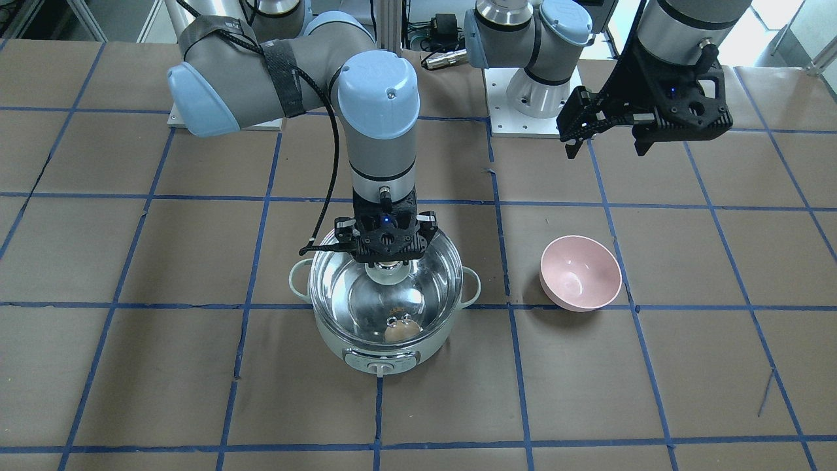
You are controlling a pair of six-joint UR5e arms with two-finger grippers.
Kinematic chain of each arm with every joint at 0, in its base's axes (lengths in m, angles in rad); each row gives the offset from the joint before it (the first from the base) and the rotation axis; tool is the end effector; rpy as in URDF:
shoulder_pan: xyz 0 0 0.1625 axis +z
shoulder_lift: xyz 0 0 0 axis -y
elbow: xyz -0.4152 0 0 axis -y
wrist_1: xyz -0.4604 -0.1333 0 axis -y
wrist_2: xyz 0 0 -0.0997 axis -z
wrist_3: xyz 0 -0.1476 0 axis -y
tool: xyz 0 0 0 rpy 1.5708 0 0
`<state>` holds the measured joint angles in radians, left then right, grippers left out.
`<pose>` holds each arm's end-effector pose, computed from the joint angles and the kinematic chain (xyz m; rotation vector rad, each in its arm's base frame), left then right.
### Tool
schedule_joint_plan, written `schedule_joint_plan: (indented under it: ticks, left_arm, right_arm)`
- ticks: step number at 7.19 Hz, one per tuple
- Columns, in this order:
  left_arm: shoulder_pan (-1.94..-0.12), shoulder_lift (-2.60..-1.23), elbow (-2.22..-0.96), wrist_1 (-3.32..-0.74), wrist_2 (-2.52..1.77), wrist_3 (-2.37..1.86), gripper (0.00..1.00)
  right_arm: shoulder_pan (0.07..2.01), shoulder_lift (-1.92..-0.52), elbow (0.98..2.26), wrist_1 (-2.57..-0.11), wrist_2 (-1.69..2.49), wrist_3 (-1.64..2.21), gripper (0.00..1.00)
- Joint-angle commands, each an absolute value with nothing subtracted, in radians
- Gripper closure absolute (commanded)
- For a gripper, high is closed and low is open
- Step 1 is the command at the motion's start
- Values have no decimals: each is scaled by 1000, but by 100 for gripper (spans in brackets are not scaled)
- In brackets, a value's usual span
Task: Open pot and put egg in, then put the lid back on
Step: 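Lower the lid onto the pot rim with the right gripper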
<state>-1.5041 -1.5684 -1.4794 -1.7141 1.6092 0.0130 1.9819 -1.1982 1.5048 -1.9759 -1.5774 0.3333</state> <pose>-0.0907 -0.5569 0.4686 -0.0819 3.1031 0.0792 0.4026 -0.5923 0.2732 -0.1204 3.1061 -0.1465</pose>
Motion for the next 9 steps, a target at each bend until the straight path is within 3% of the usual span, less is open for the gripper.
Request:
schedule_joint_plan:
  ticks: [1, 9]
  left_arm:
    - [-1503, -1568, -1482, -1713, 1609, 14, 0]
    - [-1503, -1568, -1485, -1712, 1609, 12, 0]
  right_arm:
    - [1982, -1198, 1514, -1980, -1578, 330, 97]
    - [1982, -1189, 1514, -2037, -1591, 325, 97]
